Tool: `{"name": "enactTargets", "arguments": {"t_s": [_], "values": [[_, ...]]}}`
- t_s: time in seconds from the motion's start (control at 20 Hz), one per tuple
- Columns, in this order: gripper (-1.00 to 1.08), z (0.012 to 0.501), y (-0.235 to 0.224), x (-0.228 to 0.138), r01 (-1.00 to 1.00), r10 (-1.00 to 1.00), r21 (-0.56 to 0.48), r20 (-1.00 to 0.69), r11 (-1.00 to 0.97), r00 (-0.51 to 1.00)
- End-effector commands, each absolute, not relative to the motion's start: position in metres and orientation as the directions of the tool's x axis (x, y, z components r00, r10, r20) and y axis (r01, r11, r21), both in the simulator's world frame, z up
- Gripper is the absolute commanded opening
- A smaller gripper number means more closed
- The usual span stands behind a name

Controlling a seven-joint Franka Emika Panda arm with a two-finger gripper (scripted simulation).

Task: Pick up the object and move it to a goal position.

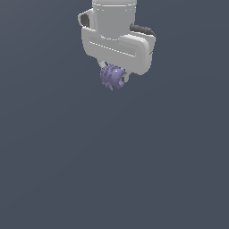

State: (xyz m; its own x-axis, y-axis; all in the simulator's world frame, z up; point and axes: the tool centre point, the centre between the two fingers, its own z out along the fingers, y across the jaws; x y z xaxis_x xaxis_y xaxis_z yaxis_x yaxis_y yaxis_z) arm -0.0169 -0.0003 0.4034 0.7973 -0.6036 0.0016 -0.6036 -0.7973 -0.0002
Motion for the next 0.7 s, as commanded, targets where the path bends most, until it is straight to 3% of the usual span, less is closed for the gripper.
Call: {"name": "enactTargets", "arguments": {"t_s": [0.0,0.65], "values": [[-1.00,0.429,0.001,-0.020,-0.603,-0.603,0.000,0.001,-0.798,0.798],[-1.00,0.500,0.005,-0.023,-0.602,-0.602,0.000,0.000,-0.798,0.798]]}}
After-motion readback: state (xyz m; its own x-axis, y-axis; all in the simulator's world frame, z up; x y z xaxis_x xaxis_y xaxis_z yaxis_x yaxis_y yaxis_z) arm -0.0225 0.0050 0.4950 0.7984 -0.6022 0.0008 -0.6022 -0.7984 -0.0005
